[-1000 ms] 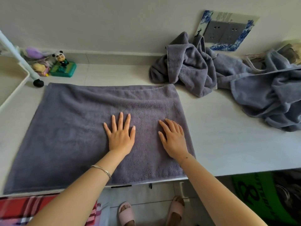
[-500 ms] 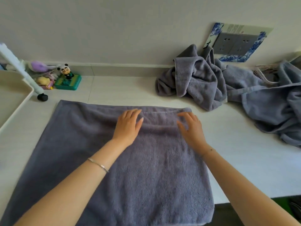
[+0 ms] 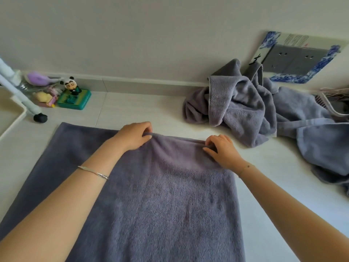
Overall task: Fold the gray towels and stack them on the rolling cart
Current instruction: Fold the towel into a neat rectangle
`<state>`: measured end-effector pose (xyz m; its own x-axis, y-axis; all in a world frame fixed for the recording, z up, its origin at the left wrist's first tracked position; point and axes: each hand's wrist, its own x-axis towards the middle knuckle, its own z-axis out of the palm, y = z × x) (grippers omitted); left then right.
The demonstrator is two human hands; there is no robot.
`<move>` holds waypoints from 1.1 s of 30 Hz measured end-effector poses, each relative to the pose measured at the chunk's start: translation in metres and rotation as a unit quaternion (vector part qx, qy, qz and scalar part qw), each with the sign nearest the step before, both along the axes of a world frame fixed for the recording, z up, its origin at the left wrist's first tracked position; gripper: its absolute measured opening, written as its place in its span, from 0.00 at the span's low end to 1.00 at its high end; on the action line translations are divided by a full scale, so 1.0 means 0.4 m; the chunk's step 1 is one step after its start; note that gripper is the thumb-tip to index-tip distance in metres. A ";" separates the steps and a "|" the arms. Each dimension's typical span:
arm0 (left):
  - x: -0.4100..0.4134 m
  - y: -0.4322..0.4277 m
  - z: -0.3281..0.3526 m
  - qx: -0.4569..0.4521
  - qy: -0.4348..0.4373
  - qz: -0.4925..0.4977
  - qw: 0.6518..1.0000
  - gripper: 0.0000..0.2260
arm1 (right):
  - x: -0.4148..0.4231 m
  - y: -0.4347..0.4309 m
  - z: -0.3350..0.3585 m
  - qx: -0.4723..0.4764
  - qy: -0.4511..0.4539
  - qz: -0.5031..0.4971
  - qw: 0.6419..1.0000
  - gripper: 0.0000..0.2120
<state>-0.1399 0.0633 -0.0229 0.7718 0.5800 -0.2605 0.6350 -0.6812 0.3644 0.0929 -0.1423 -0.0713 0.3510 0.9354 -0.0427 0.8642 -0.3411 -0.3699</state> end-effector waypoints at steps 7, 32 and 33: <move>0.049 -0.023 -0.105 0.072 -0.084 0.059 0.992 0.05 | 0.021 0.030 -0.018 0.043 0.038 -0.105 0.993 0.08; -0.034 -0.107 -0.203 0.124 0.024 0.152 0.980 0.27 | -0.104 -0.069 -0.098 0.016 -0.074 -0.171 0.982 0.31; -0.045 -0.095 -0.201 0.120 0.029 0.165 0.978 0.27 | -0.088 -0.086 -0.097 0.008 -0.064 -0.190 0.980 0.31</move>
